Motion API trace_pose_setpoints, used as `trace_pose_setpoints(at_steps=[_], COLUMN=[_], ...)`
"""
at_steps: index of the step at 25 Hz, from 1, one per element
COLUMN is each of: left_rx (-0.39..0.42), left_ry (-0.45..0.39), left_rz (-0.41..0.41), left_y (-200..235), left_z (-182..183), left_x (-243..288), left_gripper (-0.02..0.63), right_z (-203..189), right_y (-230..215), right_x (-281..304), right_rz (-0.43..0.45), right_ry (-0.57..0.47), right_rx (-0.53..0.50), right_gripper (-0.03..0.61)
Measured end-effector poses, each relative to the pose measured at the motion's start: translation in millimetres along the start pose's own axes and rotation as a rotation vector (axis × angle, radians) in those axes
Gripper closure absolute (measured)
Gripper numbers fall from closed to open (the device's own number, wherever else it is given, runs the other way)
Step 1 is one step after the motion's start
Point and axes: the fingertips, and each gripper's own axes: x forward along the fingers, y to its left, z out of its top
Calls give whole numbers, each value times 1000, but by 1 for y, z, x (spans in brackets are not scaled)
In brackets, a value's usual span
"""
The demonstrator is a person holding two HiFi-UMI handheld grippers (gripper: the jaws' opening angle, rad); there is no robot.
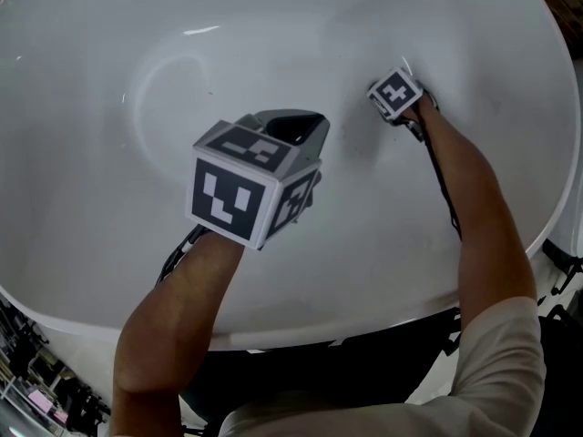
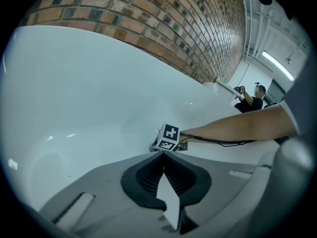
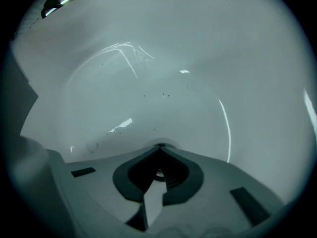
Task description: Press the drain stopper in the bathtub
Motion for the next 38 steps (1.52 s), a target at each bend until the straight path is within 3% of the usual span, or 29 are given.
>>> trace_pose_setpoints(at_steps=[13,19,26,38], left_rx=[-4,-14,-22,-21], left_ry=[17,36,38,33], left_rz=[-8,0,-9,-37], left_y=[2,5,5,-3], left_z=[-8,-14,-16,-17], left_x=[6,10,12,15], left_gripper=[607,607,607,607], right_z=[-2,-38,-35,-30], right_y=[-17,-23,-23,-22], right_x=[2,9,13,10], right_rz=[-66,-18,44,20], right_ry=[-38,43,55,51], right_rx=[24,151,189,179], right_gripper=[568,569,568,568])
